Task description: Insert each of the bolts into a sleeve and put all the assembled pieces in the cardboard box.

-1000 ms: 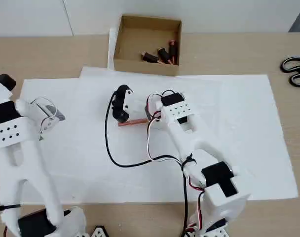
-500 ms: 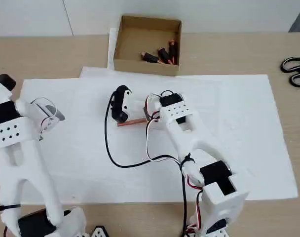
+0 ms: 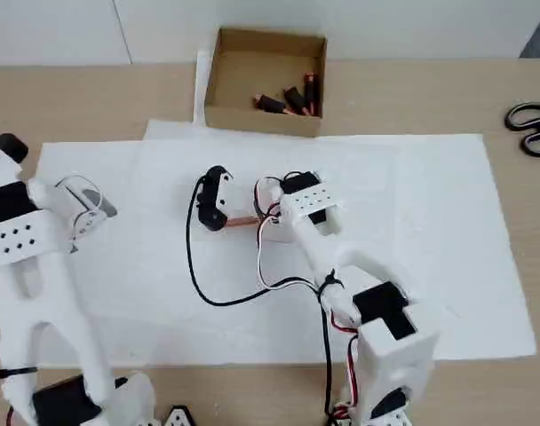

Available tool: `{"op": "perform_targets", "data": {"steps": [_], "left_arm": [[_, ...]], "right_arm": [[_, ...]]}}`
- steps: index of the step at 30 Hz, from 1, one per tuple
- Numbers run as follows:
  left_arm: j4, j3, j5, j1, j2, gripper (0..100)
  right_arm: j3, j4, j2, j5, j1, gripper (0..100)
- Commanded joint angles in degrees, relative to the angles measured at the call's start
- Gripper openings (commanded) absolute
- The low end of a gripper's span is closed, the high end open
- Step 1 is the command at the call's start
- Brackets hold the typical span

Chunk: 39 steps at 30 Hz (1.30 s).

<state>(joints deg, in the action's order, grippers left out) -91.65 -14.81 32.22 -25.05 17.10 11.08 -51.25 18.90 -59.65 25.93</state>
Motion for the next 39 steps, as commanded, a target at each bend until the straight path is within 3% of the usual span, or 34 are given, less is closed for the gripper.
{"op": "perform_targets", "data": {"steps": [1,10,16,28,39], "left_arm": [[-0.3,2.2,0.3,0.1,1.9,27],[-0.3,2.1,0.3,0.1,1.9,27],[-0.3,2.1,0.3,0.1,1.9,27],[-0.3,2.1,0.3,0.1,1.9,27],[-0.3,2.1,0.3,0.1,1.9,27]], "right_arm": [[0.6,-0.6,1.4,0.0,0.4,16.9],[0.4,-3.2,1.4,0.0,-1.4,16.1],[0.4,-3.2,1.1,2.1,-5.6,4.3],[0.2,-2.9,0.8,7.3,-10.4,3.9],[-11.1,-5.1,0.8,16.8,-10.8,3.8]]}}
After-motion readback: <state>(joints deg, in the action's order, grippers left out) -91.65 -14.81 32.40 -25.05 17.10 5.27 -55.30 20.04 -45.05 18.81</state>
